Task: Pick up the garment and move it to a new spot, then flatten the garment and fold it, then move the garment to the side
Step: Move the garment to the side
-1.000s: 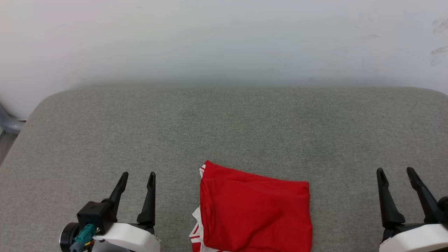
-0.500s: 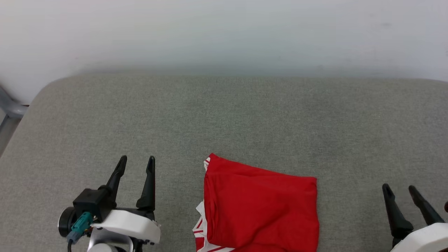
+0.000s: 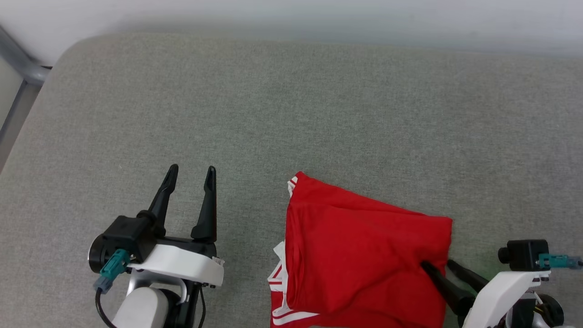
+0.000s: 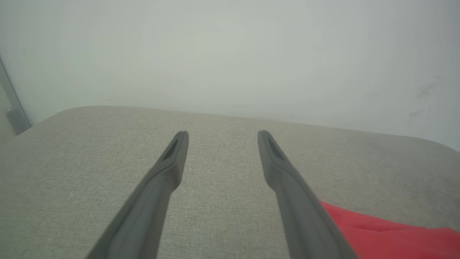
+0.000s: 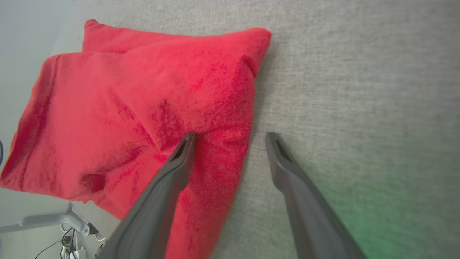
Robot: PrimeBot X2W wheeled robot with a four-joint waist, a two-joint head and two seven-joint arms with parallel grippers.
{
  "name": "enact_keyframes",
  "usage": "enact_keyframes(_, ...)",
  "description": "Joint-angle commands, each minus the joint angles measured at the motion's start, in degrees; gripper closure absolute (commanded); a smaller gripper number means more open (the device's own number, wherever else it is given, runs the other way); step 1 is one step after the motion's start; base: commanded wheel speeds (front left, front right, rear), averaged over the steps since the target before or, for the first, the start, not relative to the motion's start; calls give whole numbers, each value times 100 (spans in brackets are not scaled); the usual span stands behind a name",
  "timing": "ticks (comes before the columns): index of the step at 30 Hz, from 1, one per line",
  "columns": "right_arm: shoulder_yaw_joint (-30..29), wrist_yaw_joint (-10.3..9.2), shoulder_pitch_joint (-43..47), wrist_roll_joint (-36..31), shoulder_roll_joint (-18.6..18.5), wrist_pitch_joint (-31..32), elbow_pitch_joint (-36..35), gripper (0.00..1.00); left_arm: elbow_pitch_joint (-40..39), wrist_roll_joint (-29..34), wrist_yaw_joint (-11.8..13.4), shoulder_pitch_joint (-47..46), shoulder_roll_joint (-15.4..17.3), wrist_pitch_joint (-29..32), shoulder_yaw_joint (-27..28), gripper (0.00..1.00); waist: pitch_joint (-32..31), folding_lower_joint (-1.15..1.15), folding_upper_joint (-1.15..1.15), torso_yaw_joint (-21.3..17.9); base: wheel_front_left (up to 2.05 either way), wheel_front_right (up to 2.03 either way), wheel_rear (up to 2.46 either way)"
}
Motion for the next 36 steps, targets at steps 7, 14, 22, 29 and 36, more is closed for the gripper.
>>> enact_keyframes(7, 527, -8, -206, 629, -1, 507, 719, 24, 136, 177, -210, -169, -178, -13, 167, 0, 350, -1, 0, 203, 0, 0, 0)
enact_keyframes(14, 746, -6, -486, 915, -152, 254, 652, 100, 278, 335, -327, -92, -249, -13, 323, 0, 127, -1, 0, 70, 0, 0, 0)
enact_keyframes(22, 775, -6, -742, -98, -574, -30, 647, 100, 203, 480, -330, 135, -149, -13, 420, 0, -285, -1, 0, -490, 0, 0, 0)
enact_keyframes(29, 443, -5, -828, -643, -830, 186, 653, 100, 62, 531, -319, 215, -83, -7, 379, 0, -295, -1, 0, -1283, 0, 0, 0)
enact_keyframes(36, 105, -5, -1219, -870, -950, 195, 728, 100, -148, 571, -325, 37, -12, 48, 345, 0, 71, -1, 0, -1984, 0, 0, 0)
